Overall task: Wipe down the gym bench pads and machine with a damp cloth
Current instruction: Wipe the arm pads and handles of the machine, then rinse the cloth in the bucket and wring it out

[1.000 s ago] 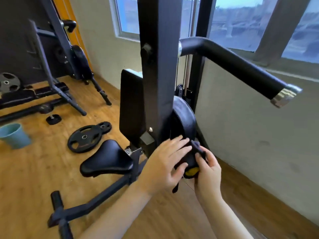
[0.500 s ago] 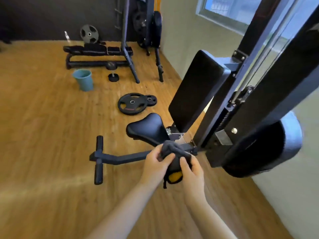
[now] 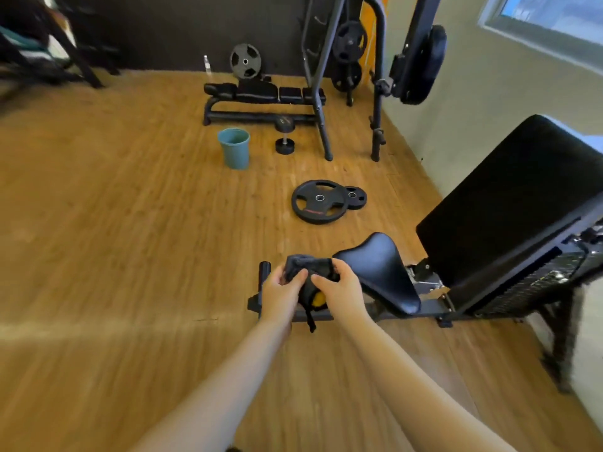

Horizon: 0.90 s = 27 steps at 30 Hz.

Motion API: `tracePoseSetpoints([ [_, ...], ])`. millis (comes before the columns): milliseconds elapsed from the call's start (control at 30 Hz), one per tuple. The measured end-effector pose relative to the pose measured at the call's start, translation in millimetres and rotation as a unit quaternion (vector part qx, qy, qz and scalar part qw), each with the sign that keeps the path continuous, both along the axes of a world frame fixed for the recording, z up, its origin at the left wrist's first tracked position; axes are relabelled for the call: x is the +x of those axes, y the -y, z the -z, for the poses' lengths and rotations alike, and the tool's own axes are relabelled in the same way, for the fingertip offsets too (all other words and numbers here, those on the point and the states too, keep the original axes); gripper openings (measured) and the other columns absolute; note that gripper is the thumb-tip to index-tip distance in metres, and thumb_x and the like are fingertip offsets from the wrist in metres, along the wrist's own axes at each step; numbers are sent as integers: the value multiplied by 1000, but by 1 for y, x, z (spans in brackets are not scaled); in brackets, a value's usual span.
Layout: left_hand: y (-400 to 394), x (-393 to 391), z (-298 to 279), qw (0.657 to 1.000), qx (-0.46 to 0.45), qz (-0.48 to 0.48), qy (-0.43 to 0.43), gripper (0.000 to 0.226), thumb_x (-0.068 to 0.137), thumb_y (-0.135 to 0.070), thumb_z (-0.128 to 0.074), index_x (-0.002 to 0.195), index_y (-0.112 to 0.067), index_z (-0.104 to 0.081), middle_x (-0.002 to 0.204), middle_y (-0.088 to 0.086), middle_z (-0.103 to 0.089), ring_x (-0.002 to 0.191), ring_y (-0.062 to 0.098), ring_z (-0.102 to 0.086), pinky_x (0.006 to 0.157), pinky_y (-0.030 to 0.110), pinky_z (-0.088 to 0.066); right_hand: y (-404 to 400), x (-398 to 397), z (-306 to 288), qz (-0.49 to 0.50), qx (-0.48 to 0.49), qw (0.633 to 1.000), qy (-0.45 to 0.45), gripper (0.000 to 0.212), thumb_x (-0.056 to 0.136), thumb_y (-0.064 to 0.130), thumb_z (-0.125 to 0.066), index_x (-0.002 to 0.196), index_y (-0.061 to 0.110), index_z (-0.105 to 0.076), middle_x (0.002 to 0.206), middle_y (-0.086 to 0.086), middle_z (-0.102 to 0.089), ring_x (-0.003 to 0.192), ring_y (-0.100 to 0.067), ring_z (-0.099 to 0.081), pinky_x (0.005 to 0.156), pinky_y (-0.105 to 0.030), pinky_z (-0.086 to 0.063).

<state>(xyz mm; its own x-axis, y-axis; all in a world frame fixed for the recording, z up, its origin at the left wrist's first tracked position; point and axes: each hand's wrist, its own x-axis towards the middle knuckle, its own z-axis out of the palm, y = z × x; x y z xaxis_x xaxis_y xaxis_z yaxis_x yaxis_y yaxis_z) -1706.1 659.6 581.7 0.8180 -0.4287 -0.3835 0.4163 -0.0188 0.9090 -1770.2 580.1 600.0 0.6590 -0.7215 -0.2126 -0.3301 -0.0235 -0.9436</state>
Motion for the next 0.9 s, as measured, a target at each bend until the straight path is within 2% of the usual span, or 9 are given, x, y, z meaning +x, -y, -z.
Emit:
tracePoseSetpoints([
  [133,-31,102,-7,1000,-6,-18,-11,24,93,-17,-58,116,-10,-59,108,9,-67,92,18,-66,81,41,-56,-30,99,-6,12,34,999,28,35,90,12,-60,122,19,-48,108,8,-52,100,-9,-52,70,-13,-45],
  [367,-53,237,-4,999,3,-38,-19,32,93,-10,-58,124,-5,-55,113,12,-66,83,10,-66,70,33,-59,-45,241,8,18,47,999,21,25,89,13,-62,113,13,-55,98,3,-58,79,-1,-53,45,-4,-41],
  [467,-44,297,4,999,8,-34,-17,38,93,-8,-59,130,-8,-51,117,11,-64,86,12,-65,62,28,-59,-33,302,20,14,45,999,9,17,89,13,-61,106,13,-58,92,2,-61,76,-2,-55,45,-5,-41],
  [533,-35,337,8,999,12,-29,-16,41,93,-7,-58,132,-13,-48,119,7,-61,92,15,-64,63,28,-59,-22,344,28,21,52,998,0,17,89,14,-61,106,11,-59,90,2,-61,75,-2,-55,44,-6,-41],
  [600,-22,380,12,999,19,-20,-17,45,94,-5,-55,136,-19,-45,120,3,-58,100,19,-62,67,30,-58,-9,389,34,30,61,998,-7,16,90,13,-60,105,12,-59,88,4,-61,75,-3,-57,46,-8,-43],
  [700,-1,447,16,999,39,-6,-30,39,95,-3,-52,132,-15,-50,123,6,-59,107,24,-62,78,39,-57,12,455,39,35,78,996,-24,16,89,13,-60,106,13,-61,91,2,-64,81,-10,-61,56,-18,-48],
  [800,24,514,17,999,34,-1,-41,27,95,-2,-52,119,-14,-55,113,9,-63,99,24,-64,75,38,-57,38,524,39,38,78,996,-33,13,89,13,-60,102,14,-63,94,-2,-66,88,-17,-63,67,-30,-54],
  [900,50,581,14,998,24,-10,-48,23,95,-1,-52,114,-15,-56,97,1,-64,85,15,-65,69,32,-57,65,593,39,41,74,995,-42,11,89,14,-60,99,14,-63,95,-3,-67,90,-19,-64,69,-33,-55],
])
